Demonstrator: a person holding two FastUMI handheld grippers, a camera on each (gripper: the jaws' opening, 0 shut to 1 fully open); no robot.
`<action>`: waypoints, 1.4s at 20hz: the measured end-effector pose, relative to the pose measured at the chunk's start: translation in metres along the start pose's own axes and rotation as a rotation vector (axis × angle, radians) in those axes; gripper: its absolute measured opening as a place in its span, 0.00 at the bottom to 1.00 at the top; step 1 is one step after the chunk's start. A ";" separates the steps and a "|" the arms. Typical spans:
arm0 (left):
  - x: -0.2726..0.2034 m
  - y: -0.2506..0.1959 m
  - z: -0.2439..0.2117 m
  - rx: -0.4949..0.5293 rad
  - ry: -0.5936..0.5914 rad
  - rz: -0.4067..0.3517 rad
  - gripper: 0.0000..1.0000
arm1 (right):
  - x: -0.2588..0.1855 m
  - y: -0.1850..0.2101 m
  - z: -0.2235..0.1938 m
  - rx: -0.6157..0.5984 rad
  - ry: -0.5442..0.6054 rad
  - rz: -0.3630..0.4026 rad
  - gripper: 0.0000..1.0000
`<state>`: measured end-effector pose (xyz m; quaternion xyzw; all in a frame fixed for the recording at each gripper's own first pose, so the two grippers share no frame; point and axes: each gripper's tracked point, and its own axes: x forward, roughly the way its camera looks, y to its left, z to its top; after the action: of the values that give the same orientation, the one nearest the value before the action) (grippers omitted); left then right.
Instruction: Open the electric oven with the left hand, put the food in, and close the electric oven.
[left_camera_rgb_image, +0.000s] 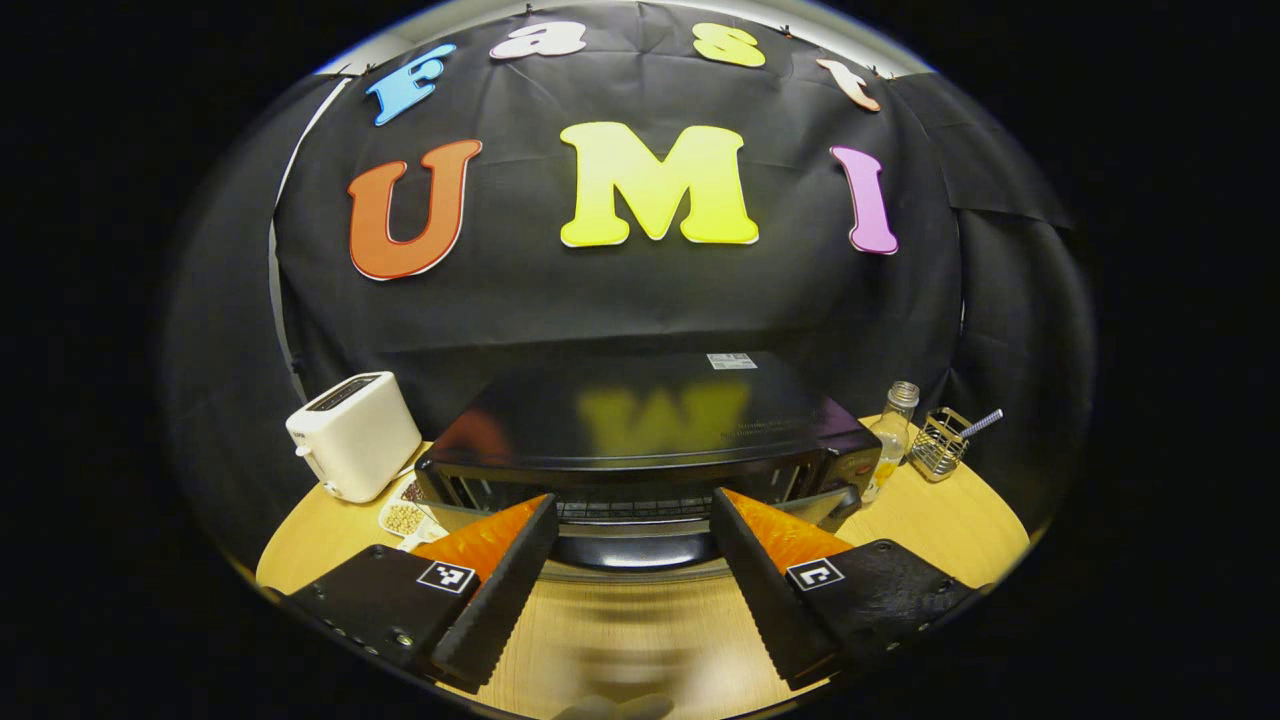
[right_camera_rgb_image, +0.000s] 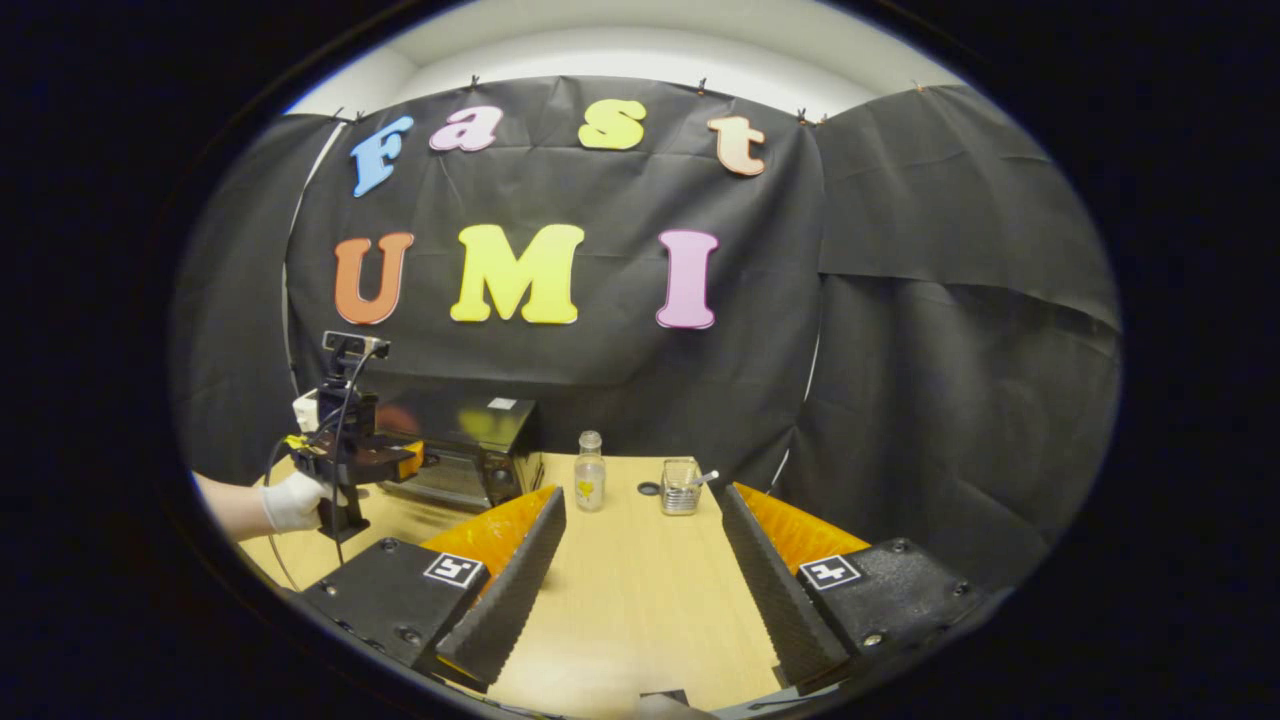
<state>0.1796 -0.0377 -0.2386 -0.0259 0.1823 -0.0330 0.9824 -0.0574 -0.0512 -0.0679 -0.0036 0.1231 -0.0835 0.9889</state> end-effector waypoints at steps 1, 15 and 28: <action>-0.005 0.000 -0.005 0.000 0.002 0.000 0.97 | 0.000 0.000 -0.002 0.000 0.007 0.006 1.00; -0.062 -0.009 -0.110 -0.019 0.139 -0.019 0.97 | 0.005 0.007 -0.029 -0.020 0.071 0.056 1.00; -0.060 -0.014 -0.188 -0.088 0.351 -0.015 0.96 | 0.006 0.003 -0.064 -0.037 0.154 0.037 1.00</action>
<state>0.0559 -0.0546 -0.3913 -0.0639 0.3522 -0.0366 0.9330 -0.0669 -0.0486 -0.1316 -0.0131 0.2002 -0.0631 0.9776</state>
